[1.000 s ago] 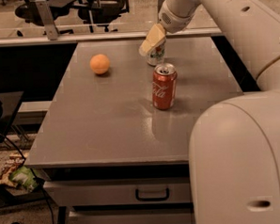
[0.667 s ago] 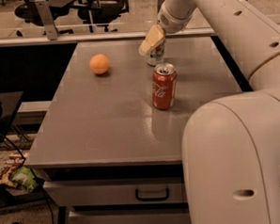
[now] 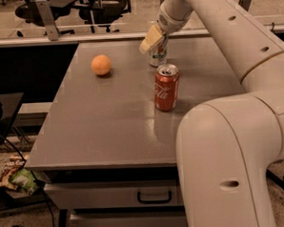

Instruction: Pick 7up can

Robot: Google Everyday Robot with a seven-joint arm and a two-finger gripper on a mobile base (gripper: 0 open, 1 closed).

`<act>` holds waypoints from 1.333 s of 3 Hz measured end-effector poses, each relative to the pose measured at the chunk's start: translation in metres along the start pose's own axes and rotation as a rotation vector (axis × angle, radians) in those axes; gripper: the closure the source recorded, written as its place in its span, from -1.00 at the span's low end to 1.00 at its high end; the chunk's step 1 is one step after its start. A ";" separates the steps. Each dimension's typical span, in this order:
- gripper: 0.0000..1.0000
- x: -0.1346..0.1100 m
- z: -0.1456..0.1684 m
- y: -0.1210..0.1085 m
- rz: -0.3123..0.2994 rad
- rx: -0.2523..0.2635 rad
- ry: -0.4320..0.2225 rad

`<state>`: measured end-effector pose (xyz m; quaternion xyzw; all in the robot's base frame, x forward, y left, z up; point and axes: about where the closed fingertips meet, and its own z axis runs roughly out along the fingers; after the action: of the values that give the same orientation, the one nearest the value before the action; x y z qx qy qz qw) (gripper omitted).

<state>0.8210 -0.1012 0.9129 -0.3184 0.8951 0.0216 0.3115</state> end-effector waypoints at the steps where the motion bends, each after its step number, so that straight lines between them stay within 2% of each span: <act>1: -0.25 0.003 0.007 -0.002 -0.002 -0.010 0.008; 2: 0.21 0.008 0.008 -0.005 0.002 -0.025 0.015; 3: 0.69 0.003 -0.004 0.001 -0.022 -0.058 -0.017; 4: 1.00 -0.009 -0.028 0.016 -0.069 -0.103 -0.065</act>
Offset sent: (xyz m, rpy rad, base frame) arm 0.0090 -0.0211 -0.0007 0.0184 0.0340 0.0103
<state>0.8016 -0.0904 0.9378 -0.3637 0.8707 0.0674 0.3240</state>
